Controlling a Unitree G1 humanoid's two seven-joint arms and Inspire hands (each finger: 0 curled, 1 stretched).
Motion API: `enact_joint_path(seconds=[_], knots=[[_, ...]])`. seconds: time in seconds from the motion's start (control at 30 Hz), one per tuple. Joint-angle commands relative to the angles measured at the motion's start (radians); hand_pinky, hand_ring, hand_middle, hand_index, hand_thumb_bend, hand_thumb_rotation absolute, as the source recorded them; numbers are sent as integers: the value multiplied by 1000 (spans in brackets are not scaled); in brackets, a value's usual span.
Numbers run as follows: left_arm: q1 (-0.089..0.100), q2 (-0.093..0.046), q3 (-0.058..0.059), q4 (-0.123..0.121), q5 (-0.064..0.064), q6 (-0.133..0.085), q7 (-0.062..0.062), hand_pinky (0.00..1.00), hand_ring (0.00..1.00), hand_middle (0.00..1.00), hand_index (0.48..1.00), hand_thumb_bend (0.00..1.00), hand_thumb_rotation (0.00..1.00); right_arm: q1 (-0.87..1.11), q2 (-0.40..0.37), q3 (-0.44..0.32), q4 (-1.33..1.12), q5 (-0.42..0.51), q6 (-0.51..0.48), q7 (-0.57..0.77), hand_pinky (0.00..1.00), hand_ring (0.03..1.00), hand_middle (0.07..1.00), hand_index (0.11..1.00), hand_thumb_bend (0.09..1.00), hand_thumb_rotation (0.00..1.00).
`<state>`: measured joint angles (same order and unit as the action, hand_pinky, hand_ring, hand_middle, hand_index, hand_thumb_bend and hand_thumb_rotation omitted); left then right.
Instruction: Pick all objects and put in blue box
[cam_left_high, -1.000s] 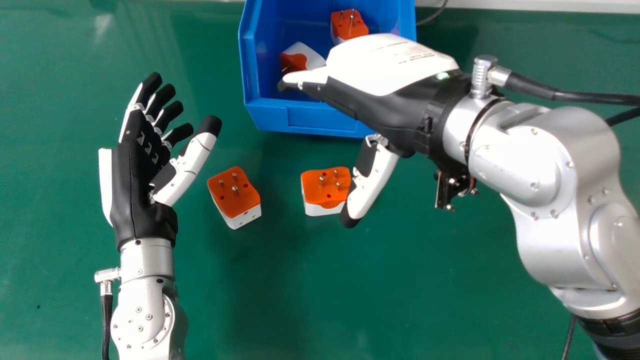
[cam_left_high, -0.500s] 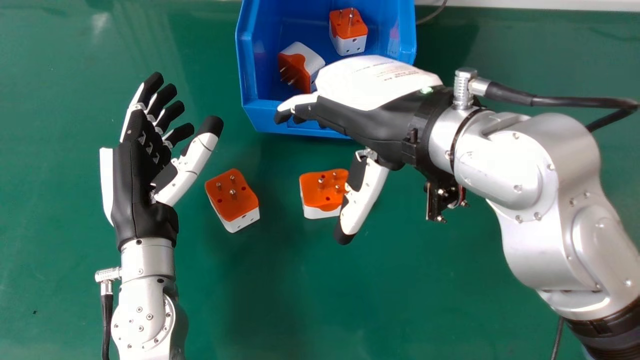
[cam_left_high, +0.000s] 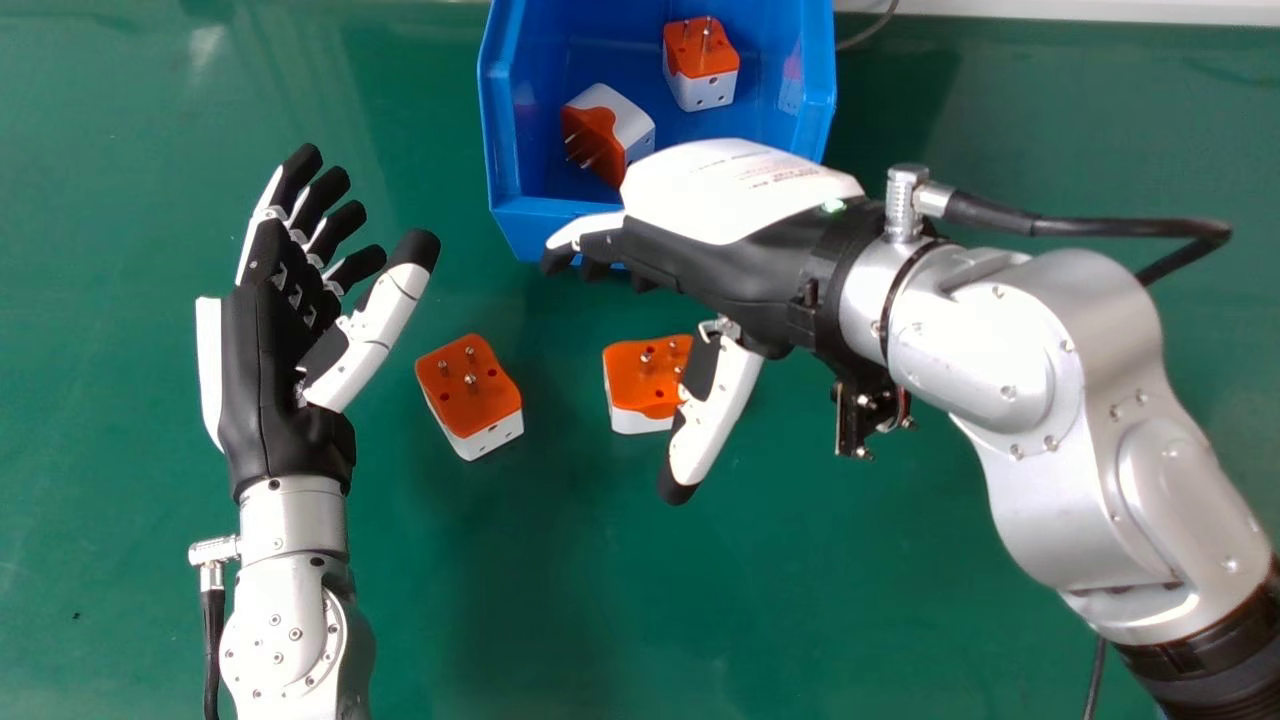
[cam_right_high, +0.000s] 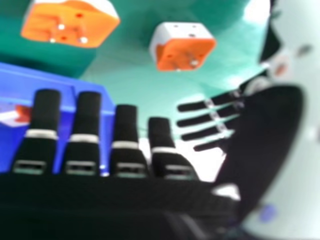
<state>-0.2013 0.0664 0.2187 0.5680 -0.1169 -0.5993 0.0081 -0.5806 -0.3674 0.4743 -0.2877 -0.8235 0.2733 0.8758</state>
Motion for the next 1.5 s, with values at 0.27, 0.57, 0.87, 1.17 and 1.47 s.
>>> enact_joint_path(seconds=[0.27, 0.57, 0.87, 1.17, 1.47], knots=[[-9, -1, -4, -20, -4, -3, -8, 774, 851, 878, 876, 739, 303, 23, 12, 18, 28, 1, -18, -50, 575, 707, 795, 835, 949, 186], [-7, 2, -4, -21, 8, -7, 2, 774, 853, 879, 877, 739, 296, 38, 6, 71, 70, -60, -31, -88, 596, 716, 802, 834, 938, 193], [-6, 10, -9, -17, 28, -8, 18, 773, 851, 877, 875, 744, 303, 41, 20, 75, 77, -96, -22, -111, 642, 781, 847, 853, 903, 213], [-8, 9, -4, -12, 36, -14, 23, 773, 848, 874, 871, 747, 313, 44, 31, 85, 107, -127, -30, -154, 687, 842, 885, 870, 882, 228], [-6, 16, -8, -11, 61, -20, 36, 773, 848, 873, 871, 749, 313, 43, 40, 78, 98, -134, -19, -161, 703, 862, 896, 877, 879, 233]])
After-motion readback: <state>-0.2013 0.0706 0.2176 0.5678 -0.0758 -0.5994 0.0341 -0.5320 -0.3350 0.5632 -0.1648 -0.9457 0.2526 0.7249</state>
